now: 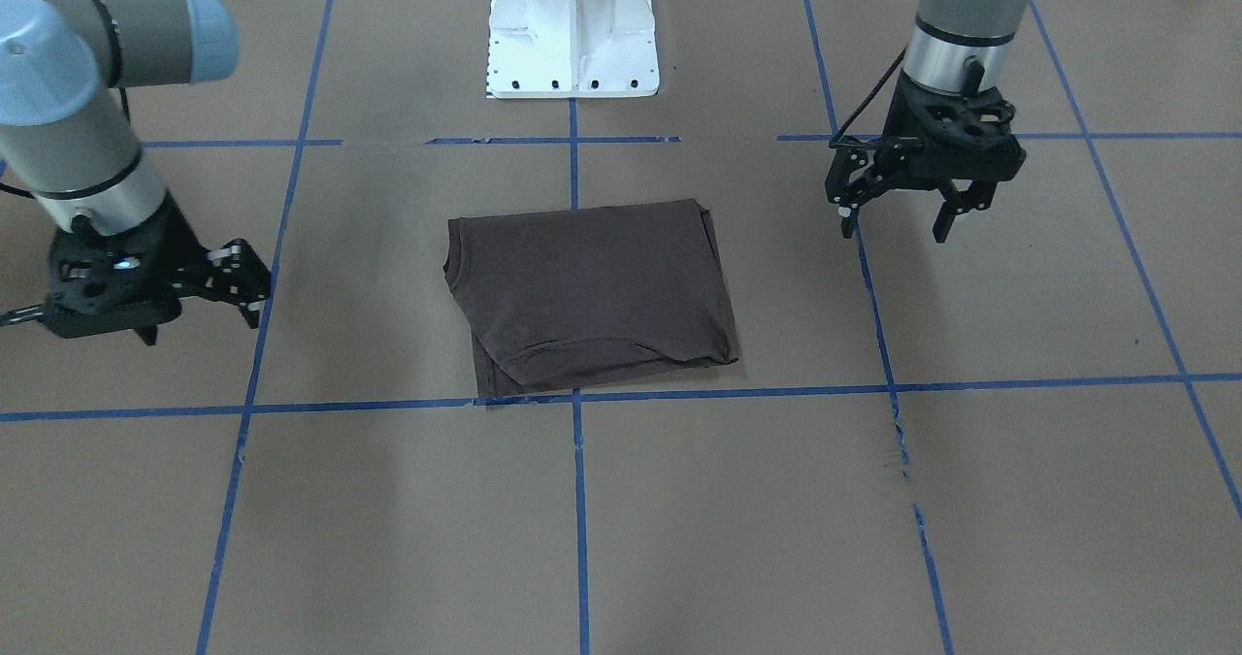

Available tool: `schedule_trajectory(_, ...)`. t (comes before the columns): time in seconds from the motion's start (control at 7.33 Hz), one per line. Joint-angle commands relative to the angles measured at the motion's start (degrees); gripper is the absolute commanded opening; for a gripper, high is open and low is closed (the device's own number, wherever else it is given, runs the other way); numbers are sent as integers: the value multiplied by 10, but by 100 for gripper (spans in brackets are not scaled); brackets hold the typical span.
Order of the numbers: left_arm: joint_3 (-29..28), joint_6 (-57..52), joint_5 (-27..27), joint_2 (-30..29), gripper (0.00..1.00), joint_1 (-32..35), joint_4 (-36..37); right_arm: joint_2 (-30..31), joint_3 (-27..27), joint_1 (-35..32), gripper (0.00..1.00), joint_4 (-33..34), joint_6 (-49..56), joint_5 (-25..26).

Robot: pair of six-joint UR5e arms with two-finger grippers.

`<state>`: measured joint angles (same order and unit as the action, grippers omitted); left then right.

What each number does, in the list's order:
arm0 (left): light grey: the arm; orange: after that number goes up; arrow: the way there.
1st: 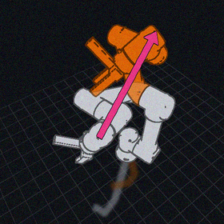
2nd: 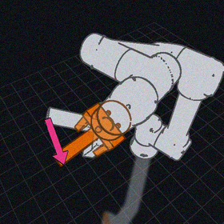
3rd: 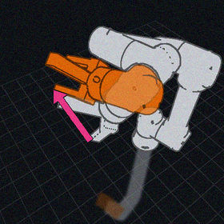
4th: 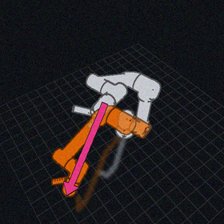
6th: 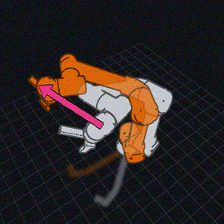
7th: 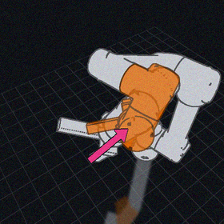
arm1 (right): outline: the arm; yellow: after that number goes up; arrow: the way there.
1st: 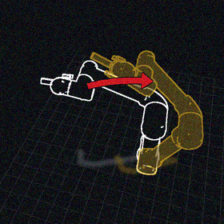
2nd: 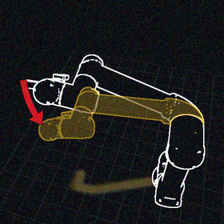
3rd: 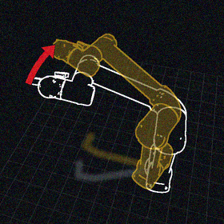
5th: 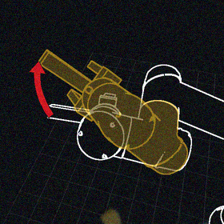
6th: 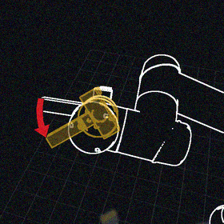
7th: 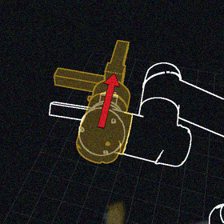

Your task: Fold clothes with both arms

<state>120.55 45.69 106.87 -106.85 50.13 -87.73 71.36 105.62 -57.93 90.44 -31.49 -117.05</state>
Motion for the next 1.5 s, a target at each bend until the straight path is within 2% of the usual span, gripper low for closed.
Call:
schedule_trajectory(0.0, 10, -62, 129, 84, 100, 134, 2, 115, 0, -106, 100, -3, 189, -74)
schedule_trajectory(0.14, 6, -62, 160, 146, 100, 156, 2, 174, 0, -145, 100, -4, 266, -71)
schedule_trajectory(0.27, -20, -94, 160, 181, 100, 184, 1, 216, 0, -177, 100, -4, 312, -77)
schedule_trajectory(0.41, -27, -181, 161, 227, 100, 240, -8, 240, 1, -204, 100, -4, 324, -98)
schedule_trajectory(0.55, -55, -278, 172, 237, 100, 316, -6, 261, 1, -234, 100, -3, 326, -122)
schedule_trajectory(0.68, -77, -392, 229, 277, 100, 380, -7, 274, 7, -280, 100, 5, 320, -140)
schedule_trajectory(0.82, -107, -454, 264, 307, 100, 416, -8, 266, 6, -296, 100, 38, 319, -153)
schedule_trajectory(0.95, -136, -456, 268, 309, 100, 442, -8, 266, 4, -295, 100, 42, 318, -152)
schedule_trajectory(1.36, -133, -458, 269, 342, 100, 457, -9, 265, 1, -293, 100, 42, 318, -163)
